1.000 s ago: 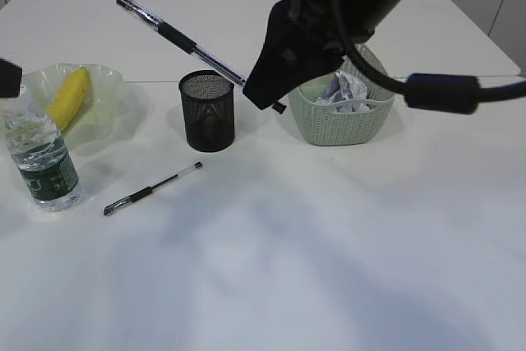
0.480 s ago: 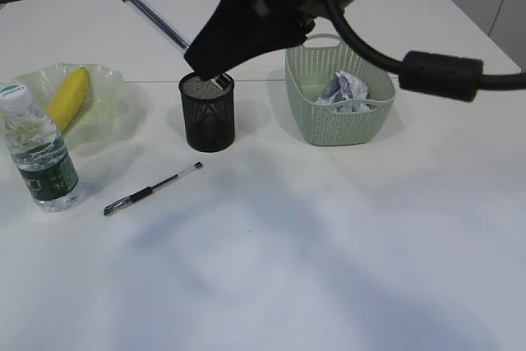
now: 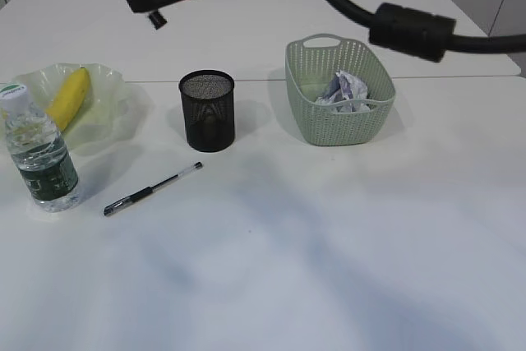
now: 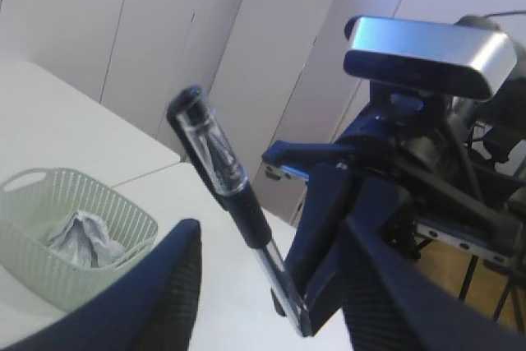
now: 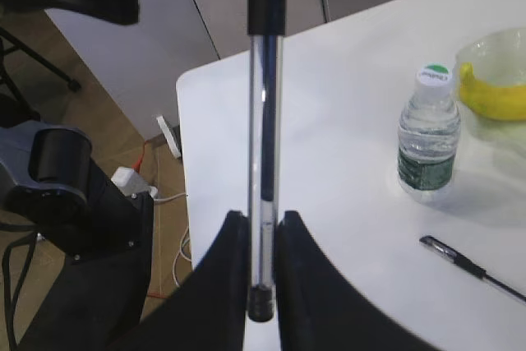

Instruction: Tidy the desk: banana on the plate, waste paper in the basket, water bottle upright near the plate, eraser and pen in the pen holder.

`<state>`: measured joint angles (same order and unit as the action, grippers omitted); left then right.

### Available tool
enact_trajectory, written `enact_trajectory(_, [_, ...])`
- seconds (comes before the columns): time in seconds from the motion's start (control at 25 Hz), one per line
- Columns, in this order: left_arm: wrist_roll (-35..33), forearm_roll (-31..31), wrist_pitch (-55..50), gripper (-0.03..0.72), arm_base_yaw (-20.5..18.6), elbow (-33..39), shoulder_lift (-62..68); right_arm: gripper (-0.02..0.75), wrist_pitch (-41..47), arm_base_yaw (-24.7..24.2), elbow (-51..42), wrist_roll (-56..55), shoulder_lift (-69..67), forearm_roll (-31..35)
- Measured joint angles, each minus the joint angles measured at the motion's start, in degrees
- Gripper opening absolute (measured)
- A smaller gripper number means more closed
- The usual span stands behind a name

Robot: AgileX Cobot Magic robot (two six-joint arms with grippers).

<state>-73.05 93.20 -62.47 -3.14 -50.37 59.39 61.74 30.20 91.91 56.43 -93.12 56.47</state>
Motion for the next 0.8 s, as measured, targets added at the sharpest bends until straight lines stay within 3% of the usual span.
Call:
enact_trajectory(0.32, [-2.78, 6.36, -0.76, 0.389, 0.00, 0.00, 2.21, 0.040, -0.59, 0.00, 0.00, 1.91, 0.00, 4.05])
enact_trajectory(0.8, [-6.76, 6.98, -2.70, 0.390, 0.00, 0.00, 3.20, 0.040, -0.59, 0.00, 0.00, 5.42, 0.00, 9.64])
